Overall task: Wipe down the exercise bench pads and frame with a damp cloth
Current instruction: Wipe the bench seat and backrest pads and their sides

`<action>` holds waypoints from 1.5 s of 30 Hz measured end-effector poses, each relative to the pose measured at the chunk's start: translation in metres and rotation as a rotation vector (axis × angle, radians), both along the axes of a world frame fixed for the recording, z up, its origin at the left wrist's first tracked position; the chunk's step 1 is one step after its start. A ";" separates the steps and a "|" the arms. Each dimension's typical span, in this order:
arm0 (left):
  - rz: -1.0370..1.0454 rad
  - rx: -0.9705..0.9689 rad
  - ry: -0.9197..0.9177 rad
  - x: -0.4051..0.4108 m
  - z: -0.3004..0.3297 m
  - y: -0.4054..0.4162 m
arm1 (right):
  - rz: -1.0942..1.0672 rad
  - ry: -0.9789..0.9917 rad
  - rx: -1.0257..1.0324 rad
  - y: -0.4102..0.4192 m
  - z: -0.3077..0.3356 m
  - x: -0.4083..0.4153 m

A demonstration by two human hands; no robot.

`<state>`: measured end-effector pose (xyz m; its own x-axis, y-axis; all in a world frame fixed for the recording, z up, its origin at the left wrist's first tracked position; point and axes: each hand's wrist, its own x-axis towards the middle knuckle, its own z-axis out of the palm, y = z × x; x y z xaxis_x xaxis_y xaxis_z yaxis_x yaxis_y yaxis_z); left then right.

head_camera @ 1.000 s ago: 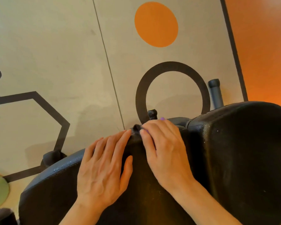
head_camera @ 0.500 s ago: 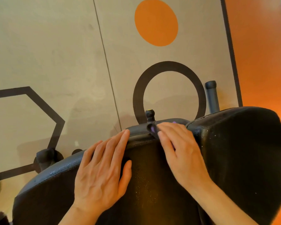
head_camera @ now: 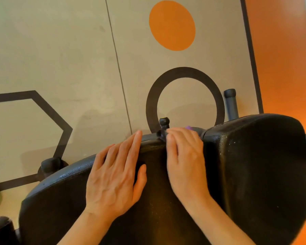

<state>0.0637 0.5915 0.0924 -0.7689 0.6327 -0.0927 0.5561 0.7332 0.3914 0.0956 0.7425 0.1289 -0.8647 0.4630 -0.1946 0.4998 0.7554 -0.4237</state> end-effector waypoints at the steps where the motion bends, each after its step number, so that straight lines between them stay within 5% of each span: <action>1: 0.006 0.001 -0.008 0.000 0.000 0.000 | 0.114 0.016 -0.019 -0.015 0.002 -0.003; 4: 0.011 -0.020 -0.033 -0.002 0.003 -0.002 | 0.277 -0.002 -0.053 -0.007 0.005 -0.005; 9: 0.009 0.086 -0.135 -0.003 0.015 -0.012 | 0.013 -0.057 -0.007 0.016 -0.004 0.002; 14: 0.300 0.027 -0.145 -0.004 0.012 -0.076 | -0.049 0.057 0.067 -0.012 -0.004 -0.002; 20: 0.347 -0.070 -0.067 0.002 -0.004 -0.079 | 0.554 0.040 0.076 -0.075 -0.006 -0.010; 26: 0.348 -0.049 -0.053 0.003 -0.007 -0.080 | 0.010 0.052 0.060 -0.032 0.000 0.002; 31: 0.343 -0.066 -0.051 0.003 -0.006 -0.080 | 0.506 0.010 0.079 -0.081 -0.006 -0.015; 37: 0.354 -0.023 -0.033 0.002 -0.007 -0.080 | 0.038 0.035 0.103 -0.036 0.001 -0.002; 42: 0.347 -0.032 -0.041 0.002 -0.006 -0.080 | 0.499 0.066 0.077 -0.083 -0.009 -0.013; 45: 0.359 0.002 -0.044 0.003 -0.006 -0.081 | 0.278 0.101 0.053 -0.032 -0.006 0.004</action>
